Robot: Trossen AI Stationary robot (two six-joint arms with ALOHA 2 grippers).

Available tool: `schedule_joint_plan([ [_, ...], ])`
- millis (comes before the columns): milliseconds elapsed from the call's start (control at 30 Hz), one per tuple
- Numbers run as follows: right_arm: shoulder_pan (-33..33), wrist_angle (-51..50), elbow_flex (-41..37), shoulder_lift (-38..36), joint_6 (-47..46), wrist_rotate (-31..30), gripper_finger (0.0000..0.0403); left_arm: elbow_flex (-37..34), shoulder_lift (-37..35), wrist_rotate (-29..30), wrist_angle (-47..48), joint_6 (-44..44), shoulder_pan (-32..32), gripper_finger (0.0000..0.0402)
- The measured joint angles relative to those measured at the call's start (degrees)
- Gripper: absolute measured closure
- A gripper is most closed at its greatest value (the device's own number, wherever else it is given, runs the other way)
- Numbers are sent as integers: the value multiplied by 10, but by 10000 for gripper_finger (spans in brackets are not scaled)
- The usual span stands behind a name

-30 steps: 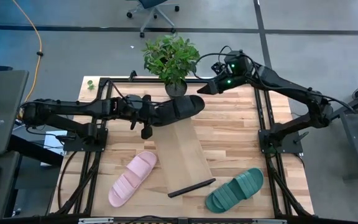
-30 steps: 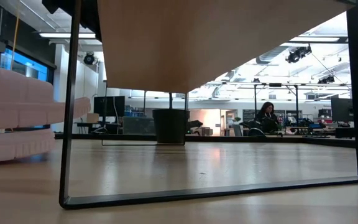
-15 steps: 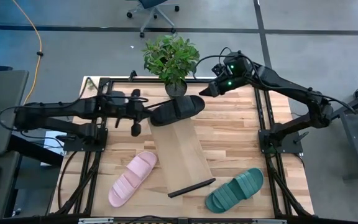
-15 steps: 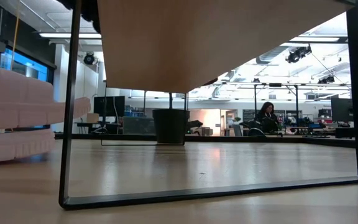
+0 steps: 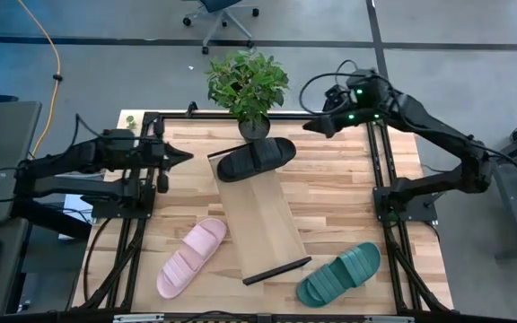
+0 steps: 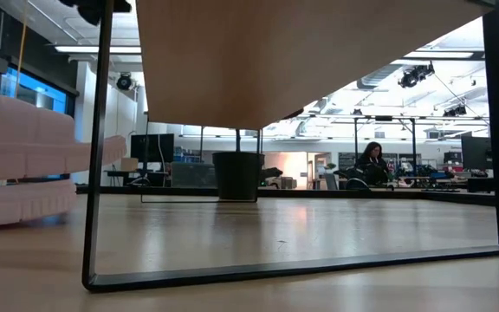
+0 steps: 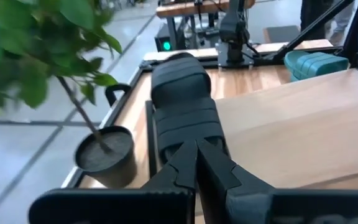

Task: Pick and place slides into the shelf
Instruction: Put the green slides on the shelf

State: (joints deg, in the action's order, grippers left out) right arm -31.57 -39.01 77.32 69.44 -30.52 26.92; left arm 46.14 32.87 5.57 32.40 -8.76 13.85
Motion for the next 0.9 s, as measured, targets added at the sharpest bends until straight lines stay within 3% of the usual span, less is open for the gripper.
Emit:
schedule_joint_plan([
  [300, -11, -50, -25, -82, 36, -54, 398, -38, -103, 41, -2, -17, 0, 401],
  [600, -9, -22, -132, -175, -19, -34, 401, -137, -192, 36, -90, -9, 0, 401],
  [900, 53, -10, -227, -258, -127, -35, 402, -195, -207, 15, -99, 46, 0, 401],
])
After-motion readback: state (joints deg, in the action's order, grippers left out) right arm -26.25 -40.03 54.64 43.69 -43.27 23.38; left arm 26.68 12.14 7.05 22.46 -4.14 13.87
